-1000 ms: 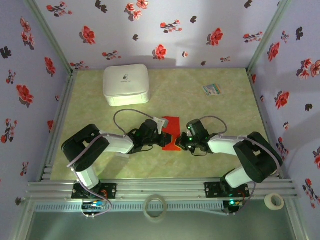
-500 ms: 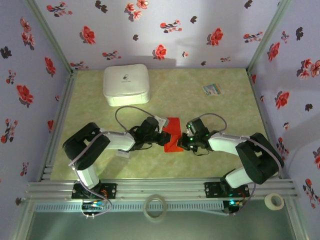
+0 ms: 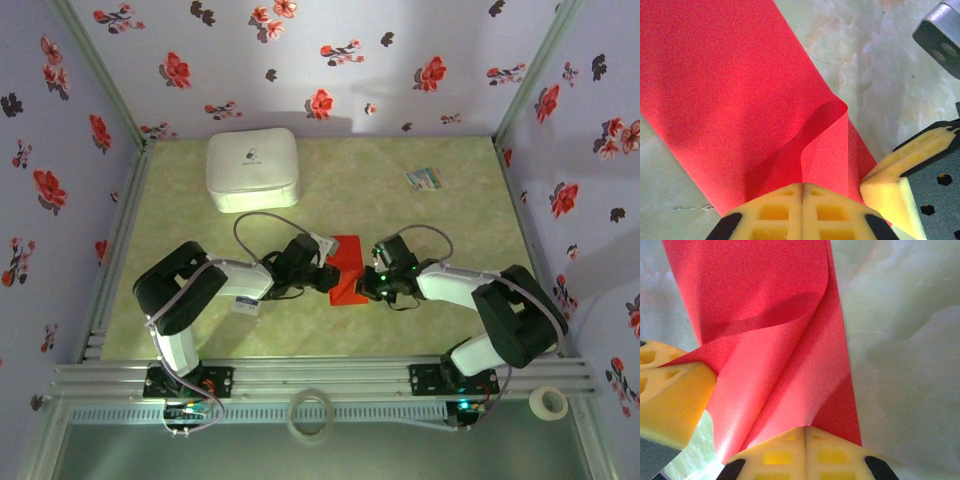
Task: Fold a paper plane with a square sheet of paper (pick it up from the middle)
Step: Fold the triangle a second time at the center of the table.
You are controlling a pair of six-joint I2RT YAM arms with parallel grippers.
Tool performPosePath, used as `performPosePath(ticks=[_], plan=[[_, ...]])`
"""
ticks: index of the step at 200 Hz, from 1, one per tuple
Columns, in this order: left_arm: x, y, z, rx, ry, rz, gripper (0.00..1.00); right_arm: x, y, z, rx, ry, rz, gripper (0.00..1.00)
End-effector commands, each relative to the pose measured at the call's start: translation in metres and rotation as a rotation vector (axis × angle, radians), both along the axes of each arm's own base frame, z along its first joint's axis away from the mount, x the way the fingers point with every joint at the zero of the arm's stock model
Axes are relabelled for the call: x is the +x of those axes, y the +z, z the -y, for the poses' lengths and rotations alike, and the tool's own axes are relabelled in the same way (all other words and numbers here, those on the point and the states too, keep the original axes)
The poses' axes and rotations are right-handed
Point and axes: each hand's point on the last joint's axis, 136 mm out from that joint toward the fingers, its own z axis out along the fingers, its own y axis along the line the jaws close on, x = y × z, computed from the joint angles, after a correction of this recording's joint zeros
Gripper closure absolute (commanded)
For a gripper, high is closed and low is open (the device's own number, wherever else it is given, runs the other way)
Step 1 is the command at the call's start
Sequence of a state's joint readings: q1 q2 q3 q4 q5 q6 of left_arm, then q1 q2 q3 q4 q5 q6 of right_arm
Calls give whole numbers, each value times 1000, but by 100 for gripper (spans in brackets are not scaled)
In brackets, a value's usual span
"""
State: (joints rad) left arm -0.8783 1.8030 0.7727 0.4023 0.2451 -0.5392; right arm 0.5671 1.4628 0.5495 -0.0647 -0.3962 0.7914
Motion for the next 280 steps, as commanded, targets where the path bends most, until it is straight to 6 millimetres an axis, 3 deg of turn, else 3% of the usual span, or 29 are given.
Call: performPosePath(ticks=[1,63,133,172,212,230,280], plan=[[5,-11,-4,44,5,2,98,-17,-19,19,-94,-2,-84,97],[-7,-32,-14,33,73,-104,98,-13,-13,17,-88,8,-67,95],[-18,-28,-10,-18,154,-156,99,-4,14,1,54,-55,-26,88],[-19,-23,-12,-3,191,-130,99,-1,14,-6,141,-141,-33,88],[-21,-17,-9,-14,171,-107,99,6,17,-21,184,-122,-29,88],[-22,-16,-9,-16,169,-106,99,8,13,-19,154,-124,-30,89],[-19,-4,-6,-30,138,-50,98,-10,-17,4,32,-139,-85,94]])
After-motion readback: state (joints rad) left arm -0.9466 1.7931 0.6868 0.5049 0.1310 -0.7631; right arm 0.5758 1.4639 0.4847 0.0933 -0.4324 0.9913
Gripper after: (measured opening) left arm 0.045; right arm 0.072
